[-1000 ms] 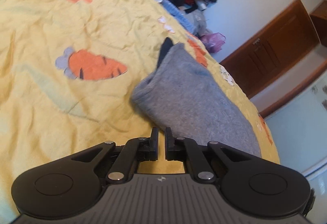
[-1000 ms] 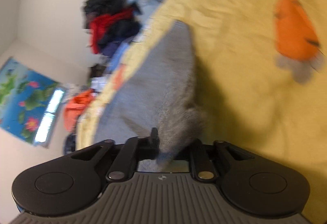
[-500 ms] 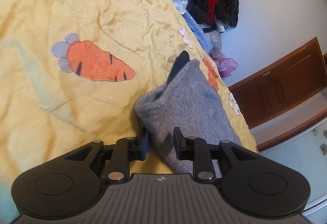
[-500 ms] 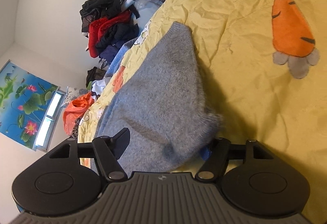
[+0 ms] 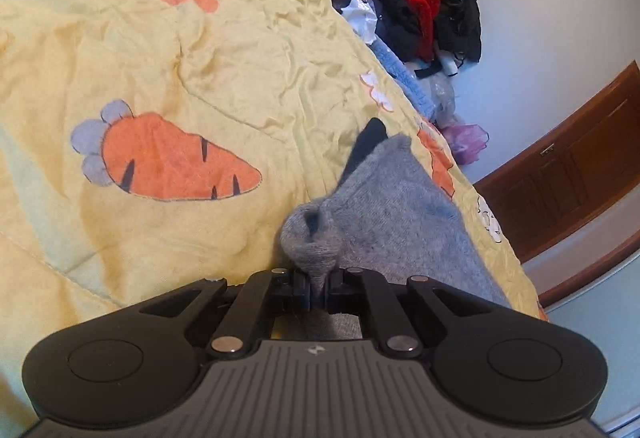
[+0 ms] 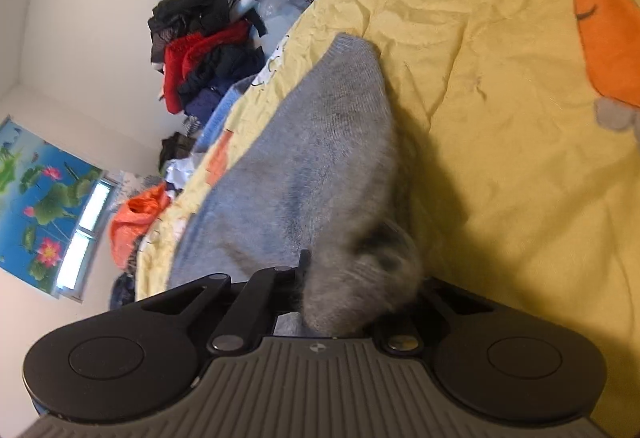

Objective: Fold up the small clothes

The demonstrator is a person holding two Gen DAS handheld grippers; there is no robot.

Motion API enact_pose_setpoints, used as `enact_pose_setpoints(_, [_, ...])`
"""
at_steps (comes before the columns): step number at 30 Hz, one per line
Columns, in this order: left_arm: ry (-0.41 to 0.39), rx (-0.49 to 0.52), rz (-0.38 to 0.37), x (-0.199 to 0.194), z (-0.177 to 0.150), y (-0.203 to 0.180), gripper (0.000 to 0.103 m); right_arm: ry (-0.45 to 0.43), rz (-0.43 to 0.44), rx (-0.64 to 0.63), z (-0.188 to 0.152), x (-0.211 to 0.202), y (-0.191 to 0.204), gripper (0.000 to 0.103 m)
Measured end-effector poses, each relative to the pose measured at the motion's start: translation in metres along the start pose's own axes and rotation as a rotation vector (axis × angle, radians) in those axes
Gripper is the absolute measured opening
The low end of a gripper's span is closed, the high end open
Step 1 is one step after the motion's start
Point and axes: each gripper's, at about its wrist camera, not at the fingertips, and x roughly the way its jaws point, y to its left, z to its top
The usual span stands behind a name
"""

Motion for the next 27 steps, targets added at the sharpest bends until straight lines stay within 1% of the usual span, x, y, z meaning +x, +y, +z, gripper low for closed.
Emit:
enact_pose_setpoints(3, [-0.015,0.025,-0.060,-0.025,0.002,-0.005,0.004,-0.005,0.013,-0.038,0.005,-0.012,0.010,0.012])
enact_pose_setpoints(5, [-0.022,0.058,-0.106,-0.047,0.002,-0.006,0.004,-0.014,0.046,-0.067,0.006,-0.029,0.016,0.011])
enact_pose_setpoints(7, [-0.011,0.081,-0.138,-0.068,-0.003,-0.003,0.004,0.000,0.089,-0.062,0.003,-0.047,0.016,0.011])
enact_pose_setpoints(9, [0.009,0.109,-0.130,-0.088,-0.013,0.005,0.004,0.017,0.101,-0.050,-0.004,-0.066,0.009,0.011])
enact_pose_setpoints(11, [0.047,0.157,-0.107,-0.103,-0.025,0.017,0.004,0.043,0.084,-0.043,-0.016,-0.081,-0.003,0.012])
enact_pose_setpoints(13, [0.098,0.246,-0.055,-0.111,-0.040,0.028,0.006,0.091,-0.003,-0.074,-0.028,-0.088,-0.014,0.015])
enact_pose_setpoints(14, [0.131,0.276,-0.023,-0.113,-0.045,0.033,0.009,0.108,-0.048,-0.081,-0.033,-0.090,-0.020,0.013])
enact_pose_setpoints(15, [0.164,0.308,0.011,-0.116,-0.048,0.037,0.012,0.101,-0.037,-0.073,-0.035,-0.095,-0.024,0.015])
enact_pose_setpoints(16, [0.174,0.350,0.022,-0.123,-0.048,0.036,0.012,0.077,-0.053,-0.067,-0.034,-0.102,-0.025,0.019])
enact_pose_setpoints(17, [0.160,0.414,0.023,-0.132,-0.048,0.029,0.012,0.035,-0.098,-0.084,-0.031,-0.110,-0.020,0.032])
enact_pose_setpoints(18, [0.119,0.502,0.023,-0.144,-0.047,0.019,0.014,-0.024,-0.162,-0.123,-0.027,-0.116,-0.011,0.054])
enact_pose_setpoints(19, [0.050,0.574,0.034,-0.153,-0.046,0.009,0.019,-0.089,-0.217,-0.177,-0.022,-0.121,0.000,0.063])
enact_pose_setpoints(20, [-0.024,0.625,0.050,-0.158,-0.045,-0.002,0.043,-0.128,-0.235,-0.254,-0.018,-0.120,0.013,0.074])
enact_pose_setpoints(21, [-0.085,0.667,0.065,-0.156,-0.042,-0.014,0.093,-0.138,-0.247,-0.338,-0.014,-0.114,0.026,0.077])
enact_pose_setpoints(22, [-0.132,0.696,0.083,-0.148,-0.040,-0.023,0.103,-0.140,-0.276,-0.416,-0.011,-0.103,0.041,0.077])
enact_pose_setpoints(23, [-0.170,0.716,0.112,-0.137,-0.039,-0.030,0.103,-0.137,-0.310,-0.490,-0.009,-0.088,0.055,0.077])
enact_pose_setpoints(24, [-0.175,0.734,0.144,-0.121,-0.037,-0.038,0.103,-0.123,-0.347,-0.566,-0.009,-0.071,0.068,0.076])
enact_pose_setpoints(26, [-0.137,0.763,0.167,-0.086,-0.038,-0.048,0.103,-0.110,-0.426,-0.681,-0.007,-0.035,0.085,0.075])
enact_pose_setpoints(27, [-0.121,0.771,0.193,-0.070,-0.043,-0.049,0.103,-0.105,-0.457,-0.707,-0.007,-0.020,0.090,0.075])
